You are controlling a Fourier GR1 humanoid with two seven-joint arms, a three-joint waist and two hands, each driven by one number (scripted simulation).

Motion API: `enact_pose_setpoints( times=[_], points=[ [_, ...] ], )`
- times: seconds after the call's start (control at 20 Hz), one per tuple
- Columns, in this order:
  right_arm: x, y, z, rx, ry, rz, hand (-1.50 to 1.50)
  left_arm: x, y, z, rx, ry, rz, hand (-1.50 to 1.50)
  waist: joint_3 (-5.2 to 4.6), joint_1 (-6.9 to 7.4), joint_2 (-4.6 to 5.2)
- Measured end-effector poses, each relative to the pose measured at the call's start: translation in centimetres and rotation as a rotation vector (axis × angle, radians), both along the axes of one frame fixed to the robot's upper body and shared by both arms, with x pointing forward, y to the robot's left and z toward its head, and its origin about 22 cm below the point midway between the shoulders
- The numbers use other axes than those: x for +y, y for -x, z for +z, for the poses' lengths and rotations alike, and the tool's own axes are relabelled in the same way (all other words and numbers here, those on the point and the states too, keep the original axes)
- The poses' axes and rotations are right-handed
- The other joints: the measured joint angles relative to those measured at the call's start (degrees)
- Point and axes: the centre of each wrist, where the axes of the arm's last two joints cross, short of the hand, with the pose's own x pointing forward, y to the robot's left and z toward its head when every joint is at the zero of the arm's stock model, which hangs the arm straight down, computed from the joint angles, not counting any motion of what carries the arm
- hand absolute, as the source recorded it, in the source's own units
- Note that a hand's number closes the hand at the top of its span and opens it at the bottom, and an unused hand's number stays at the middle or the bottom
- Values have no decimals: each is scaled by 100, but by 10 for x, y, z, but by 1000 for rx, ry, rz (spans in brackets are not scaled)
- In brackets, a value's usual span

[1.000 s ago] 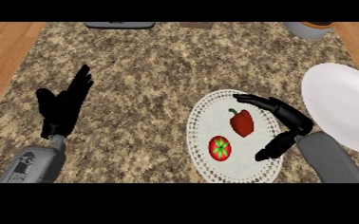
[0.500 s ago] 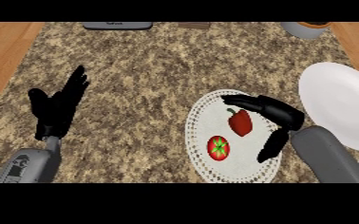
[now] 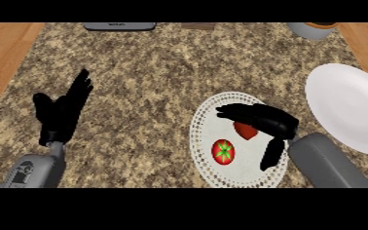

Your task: Pick the tomato from the placemat and place it in the plate

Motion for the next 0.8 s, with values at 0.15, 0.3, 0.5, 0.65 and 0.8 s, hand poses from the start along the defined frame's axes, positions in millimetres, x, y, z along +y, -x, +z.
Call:
enact_pose_setpoints(
  times=[0.15,0.3,0.5,0.65,0.8],
  points=[
    [5,3,0,-11,69,10,-150,5,0,-2,1,5,2,0,1,-2,2],
    [14,0,1,-16,122,25,-150,0,0,1,-2,-1,-1,0,1,4,2],
    [31,1,3,-8,170,36,-150,5,3,2,-6,-1,-7,0,1,6,1],
    [41,1,0,-11,192,34,-150,3,-2,5,-1,-1,-3,0,0,5,3],
    [49,6,-4,-18,217,27,-150,6,0,6,-4,-4,2,0,1,3,3]
  ],
)
